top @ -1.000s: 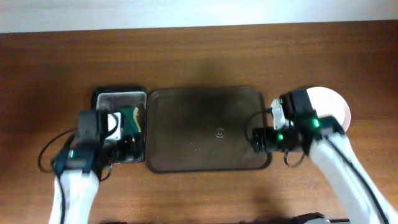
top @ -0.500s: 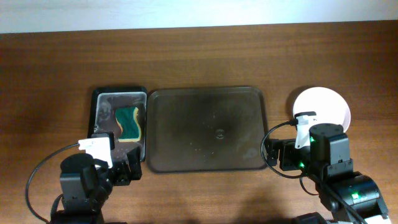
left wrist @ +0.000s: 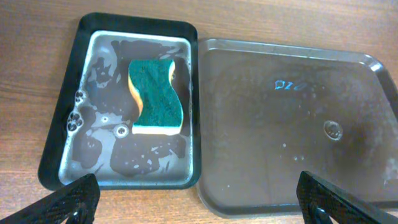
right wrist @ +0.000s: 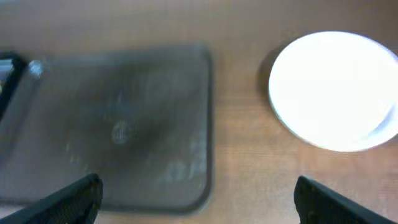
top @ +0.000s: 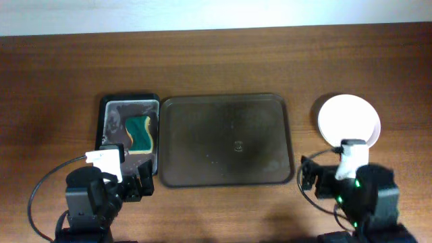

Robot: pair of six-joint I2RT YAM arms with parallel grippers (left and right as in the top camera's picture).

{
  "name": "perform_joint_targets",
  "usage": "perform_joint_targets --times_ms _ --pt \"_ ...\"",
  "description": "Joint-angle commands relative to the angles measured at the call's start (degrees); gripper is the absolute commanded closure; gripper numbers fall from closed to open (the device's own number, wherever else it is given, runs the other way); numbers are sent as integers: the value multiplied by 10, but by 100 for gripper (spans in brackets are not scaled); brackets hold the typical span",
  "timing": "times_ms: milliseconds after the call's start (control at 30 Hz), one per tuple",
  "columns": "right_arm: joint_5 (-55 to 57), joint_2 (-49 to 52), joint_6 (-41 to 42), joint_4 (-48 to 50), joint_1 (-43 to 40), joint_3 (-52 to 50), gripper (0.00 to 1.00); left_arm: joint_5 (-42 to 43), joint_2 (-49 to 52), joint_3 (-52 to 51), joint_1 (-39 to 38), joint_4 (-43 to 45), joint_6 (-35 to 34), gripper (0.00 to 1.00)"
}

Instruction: Clean dirty plates on tray and stack at the side

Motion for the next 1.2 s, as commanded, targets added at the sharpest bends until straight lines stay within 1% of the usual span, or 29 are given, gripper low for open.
perform_joint_targets --times_ms 0,67,133,200,333,367,433,467,567,667,1167 --pt "9 -108 0 57 -22 -83 1 4 0 -5 1 1 11 1" --pt "7 -179 1 118 -33 -141 1 4 0 -5 1 1 11 1" --pt "7 -224 1 176 -37 -181 1 4 0 -5 1 1 11 1" --pt "7 -278 1 266 -37 -236 1 4 0 -5 1 1 11 1" --pt "7 -277 1 458 -38 -313 1 4 0 -5 2 1 11 1" --pt "7 -277 0 525 -40 -341 1 4 0 -5 1 1 11 0" --pt "7 -277 1 612 -39 -393 1 4 0 -5 1 1 11 1" --pt "6 -277 1 634 -39 -410 1 4 0 -5 1 1 11 1" --pt "7 -277 0 560 -39 -409 1 4 0 -5 1 1 11 1" --pt "1 -277 1 453 -39 -409 1 4 0 -5 1 1 11 1" --pt "1 -276 0 459 -39 -409 1 4 0 -5 1 1 11 1"
